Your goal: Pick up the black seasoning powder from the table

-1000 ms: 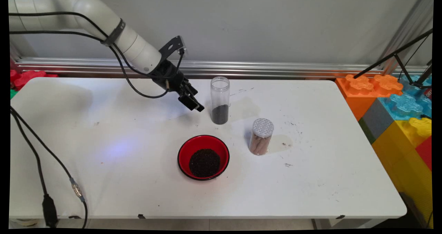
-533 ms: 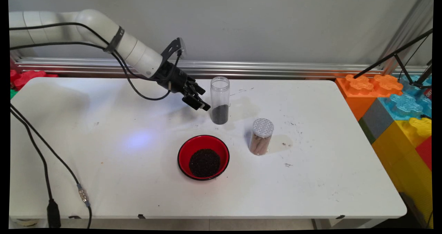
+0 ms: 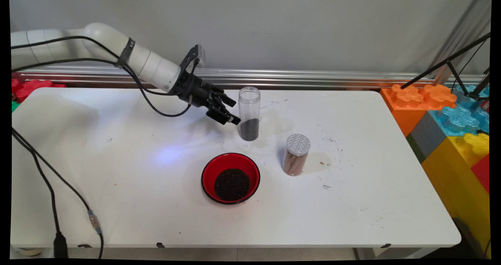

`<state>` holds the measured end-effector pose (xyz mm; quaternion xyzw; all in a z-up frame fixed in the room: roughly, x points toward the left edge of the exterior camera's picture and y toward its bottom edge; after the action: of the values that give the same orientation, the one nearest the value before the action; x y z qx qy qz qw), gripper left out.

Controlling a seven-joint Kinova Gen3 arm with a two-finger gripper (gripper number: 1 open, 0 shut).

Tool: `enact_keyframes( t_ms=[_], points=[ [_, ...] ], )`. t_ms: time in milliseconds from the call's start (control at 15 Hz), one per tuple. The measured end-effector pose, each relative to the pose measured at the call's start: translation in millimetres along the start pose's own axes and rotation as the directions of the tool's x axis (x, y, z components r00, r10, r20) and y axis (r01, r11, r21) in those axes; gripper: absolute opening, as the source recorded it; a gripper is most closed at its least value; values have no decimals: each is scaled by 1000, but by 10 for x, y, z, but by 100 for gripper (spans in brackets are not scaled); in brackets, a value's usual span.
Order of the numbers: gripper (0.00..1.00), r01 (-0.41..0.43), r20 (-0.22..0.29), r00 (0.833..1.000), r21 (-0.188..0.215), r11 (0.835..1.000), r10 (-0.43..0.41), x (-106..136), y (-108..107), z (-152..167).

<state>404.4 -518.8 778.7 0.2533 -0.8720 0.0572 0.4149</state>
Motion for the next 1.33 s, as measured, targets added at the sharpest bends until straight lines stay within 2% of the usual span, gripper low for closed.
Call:
enact_keyframes(
  t_ms=[400,867,1333],
  points=[
    [100,-70,-100,993,-28,997,67,-148,-11,34],
    [100,-154,-202,968,-7,988,150,-290,-24,139],
    [100,-208,-268,941,26,978,207,-351,-56,239]
  ],
)
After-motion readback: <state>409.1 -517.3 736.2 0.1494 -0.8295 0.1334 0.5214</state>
